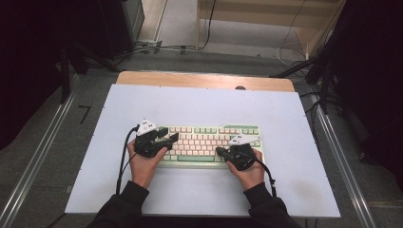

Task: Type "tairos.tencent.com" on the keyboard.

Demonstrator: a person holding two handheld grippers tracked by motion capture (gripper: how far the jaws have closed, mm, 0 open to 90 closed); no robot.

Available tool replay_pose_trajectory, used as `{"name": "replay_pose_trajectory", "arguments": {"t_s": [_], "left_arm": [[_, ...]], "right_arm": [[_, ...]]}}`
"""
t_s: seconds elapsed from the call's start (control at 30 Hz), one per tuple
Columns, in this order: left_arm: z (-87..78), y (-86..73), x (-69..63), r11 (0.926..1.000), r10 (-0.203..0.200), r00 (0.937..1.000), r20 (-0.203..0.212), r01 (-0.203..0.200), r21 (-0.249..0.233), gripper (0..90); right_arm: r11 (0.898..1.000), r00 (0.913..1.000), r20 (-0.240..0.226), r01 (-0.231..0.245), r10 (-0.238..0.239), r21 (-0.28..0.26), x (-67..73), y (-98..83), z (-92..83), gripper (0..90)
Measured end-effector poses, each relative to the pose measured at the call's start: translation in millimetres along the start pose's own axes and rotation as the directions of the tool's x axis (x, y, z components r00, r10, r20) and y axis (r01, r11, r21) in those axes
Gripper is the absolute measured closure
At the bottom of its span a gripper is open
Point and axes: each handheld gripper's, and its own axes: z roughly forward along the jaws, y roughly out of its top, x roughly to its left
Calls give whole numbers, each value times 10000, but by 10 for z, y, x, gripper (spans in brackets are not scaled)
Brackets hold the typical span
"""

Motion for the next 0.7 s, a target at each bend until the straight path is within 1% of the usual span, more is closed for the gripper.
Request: {"name": "replay_pose_trajectory", "arguments": {"t_s": [0.7], "left_arm": [[-1, -1, -7, 10000, 27, 10000, 20, -27, -15, 494]], "right_arm": [[10000, 10000, -27, -33, 33, 7, 8, -2, 1, 877]]}}
